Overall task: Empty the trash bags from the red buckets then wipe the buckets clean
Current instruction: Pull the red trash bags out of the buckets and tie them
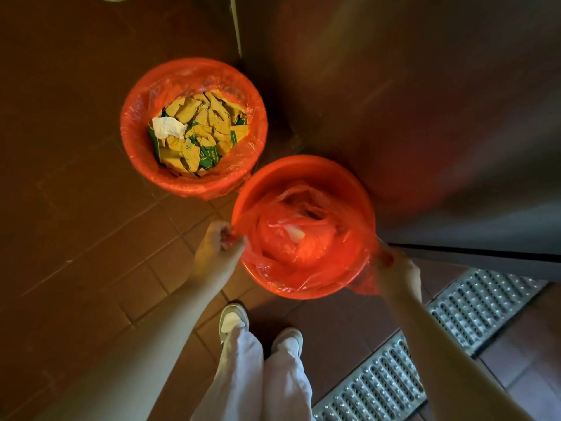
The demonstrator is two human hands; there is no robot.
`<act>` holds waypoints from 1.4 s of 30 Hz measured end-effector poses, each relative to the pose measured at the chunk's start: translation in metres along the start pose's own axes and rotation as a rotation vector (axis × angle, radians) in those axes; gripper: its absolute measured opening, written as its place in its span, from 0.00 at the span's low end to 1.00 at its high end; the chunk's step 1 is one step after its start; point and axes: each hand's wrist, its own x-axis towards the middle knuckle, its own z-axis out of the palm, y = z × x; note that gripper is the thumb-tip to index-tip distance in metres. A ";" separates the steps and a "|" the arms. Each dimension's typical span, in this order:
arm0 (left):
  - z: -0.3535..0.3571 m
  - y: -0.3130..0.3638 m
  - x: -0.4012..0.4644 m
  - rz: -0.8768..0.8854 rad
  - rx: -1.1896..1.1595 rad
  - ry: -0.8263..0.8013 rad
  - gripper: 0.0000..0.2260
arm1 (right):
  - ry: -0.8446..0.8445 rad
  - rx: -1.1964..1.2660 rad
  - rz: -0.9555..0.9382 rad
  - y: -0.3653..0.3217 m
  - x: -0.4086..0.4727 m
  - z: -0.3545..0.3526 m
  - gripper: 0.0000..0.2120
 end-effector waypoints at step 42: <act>0.066 0.088 0.024 0.421 0.050 -0.271 0.05 | -0.050 0.235 -0.400 -0.030 -0.033 -0.046 0.13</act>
